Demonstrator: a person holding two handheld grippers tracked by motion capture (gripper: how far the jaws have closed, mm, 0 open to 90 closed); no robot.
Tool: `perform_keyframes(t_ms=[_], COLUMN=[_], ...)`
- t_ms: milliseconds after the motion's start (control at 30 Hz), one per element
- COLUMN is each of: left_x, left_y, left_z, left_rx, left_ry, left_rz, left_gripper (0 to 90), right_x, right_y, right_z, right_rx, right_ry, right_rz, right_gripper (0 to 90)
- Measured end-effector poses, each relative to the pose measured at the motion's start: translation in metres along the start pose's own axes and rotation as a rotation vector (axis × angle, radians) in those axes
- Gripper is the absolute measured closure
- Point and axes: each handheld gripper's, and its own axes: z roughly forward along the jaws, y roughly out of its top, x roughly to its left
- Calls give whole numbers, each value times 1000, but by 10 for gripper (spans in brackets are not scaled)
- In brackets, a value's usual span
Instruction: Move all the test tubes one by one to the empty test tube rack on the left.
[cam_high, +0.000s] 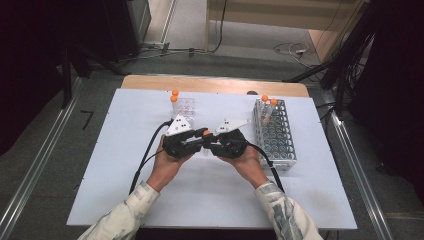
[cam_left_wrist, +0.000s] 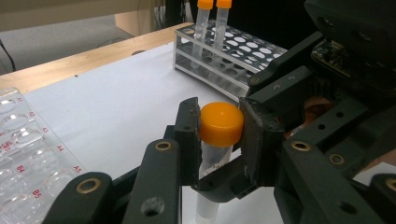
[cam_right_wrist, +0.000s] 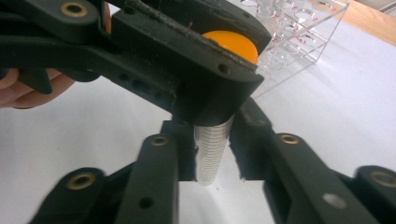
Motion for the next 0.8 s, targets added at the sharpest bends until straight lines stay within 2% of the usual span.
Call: perform_keyframes(t_ms=[167,300,700,800], left_x=[3,9,33,40], left_y=[3,7,20,25], left_z=[-3,-5,-16,-20], left_rx=[-14,-20,-36,-36], left_ry=[2,7,54,74], left_rz=[-18,-36,-94,-96], left_gripper=[705,704,705,705], right_x=[0,-3,-7,-8], right_y=[0,0,-7,-11], right_z=[-2,-3,-12,-14], right_rx=[-1,4,6,0], right_ry=[-31,-32,-48,-48], right_rz=[11,26,47,49], right_gripper=[442,347,334,335])
